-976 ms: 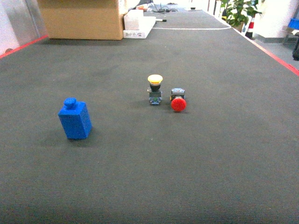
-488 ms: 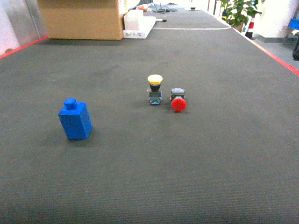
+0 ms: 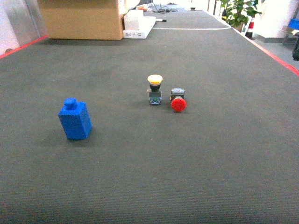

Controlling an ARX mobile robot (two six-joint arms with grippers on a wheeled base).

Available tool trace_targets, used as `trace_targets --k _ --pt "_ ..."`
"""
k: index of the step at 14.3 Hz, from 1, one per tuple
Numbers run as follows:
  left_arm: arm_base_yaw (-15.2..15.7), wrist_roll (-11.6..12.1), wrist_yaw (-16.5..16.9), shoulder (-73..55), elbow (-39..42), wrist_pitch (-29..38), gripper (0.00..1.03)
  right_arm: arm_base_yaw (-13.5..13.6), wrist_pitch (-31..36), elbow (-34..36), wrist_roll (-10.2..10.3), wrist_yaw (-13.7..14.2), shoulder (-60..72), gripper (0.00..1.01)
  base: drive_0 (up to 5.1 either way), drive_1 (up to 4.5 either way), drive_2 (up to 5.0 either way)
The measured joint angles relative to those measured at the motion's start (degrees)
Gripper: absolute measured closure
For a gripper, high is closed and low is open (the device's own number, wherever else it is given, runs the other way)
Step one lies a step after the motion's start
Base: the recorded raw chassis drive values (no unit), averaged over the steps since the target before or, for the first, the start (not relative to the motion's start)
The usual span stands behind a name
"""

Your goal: Pick blue part to blue bin on bottom shelf

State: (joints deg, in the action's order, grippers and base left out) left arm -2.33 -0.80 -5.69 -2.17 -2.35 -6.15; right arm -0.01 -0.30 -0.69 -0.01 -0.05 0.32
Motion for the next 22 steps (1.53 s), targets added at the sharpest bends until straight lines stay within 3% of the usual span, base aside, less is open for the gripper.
trace_targets --k 1,3,4,6,9,13,22 --pt "-5.18 -1.29 -10.67 -7.93 -2.36 -2.27 0.05 0.0 0.02 0.0 0.02 0.0 0.0 0.03 0.0 0.0 0.0" --pt "-7.76 -2.27 -17.31 -15.3 -2.49 6.51 0.05 0.0 -0.04 0.0 0.0 0.02 0.0 0.03 0.0 0.0 0.0" --pt "-11.37 -1.9 -16.52 -25.35 -3.21 17.49 0.05 0.0 0.02 0.0 0.02 0.04 0.0 0.03 0.0 0.0 0.0" --pt "-10.14 -2.4 -12.63 -44.22 -6.49 33.48 0.05 0.0 0.0 0.0 0.0 0.04 0.0 0.03 0.0 0.0 0.0" --pt "-8.9 -3.06 -7.08 -66.55 -15.67 48.04 0.05 0.0 0.0 0.0 0.02 0.04 0.0 0.03 0.0 0.0 0.0" --pt "-7.96 -3.58 -1.9 -88.59 -25.92 51.21 0.05 0.0 0.0 0.0 0.02 0.02 0.0 0.03 0.0 0.0 0.0" --pt "-7.96 -3.74 -0.68 -111.84 -43.63 51.98 0.05 0.0 -0.02 0.0 0.02 0.04 0.0 0.03 0.0 0.0 0.0"
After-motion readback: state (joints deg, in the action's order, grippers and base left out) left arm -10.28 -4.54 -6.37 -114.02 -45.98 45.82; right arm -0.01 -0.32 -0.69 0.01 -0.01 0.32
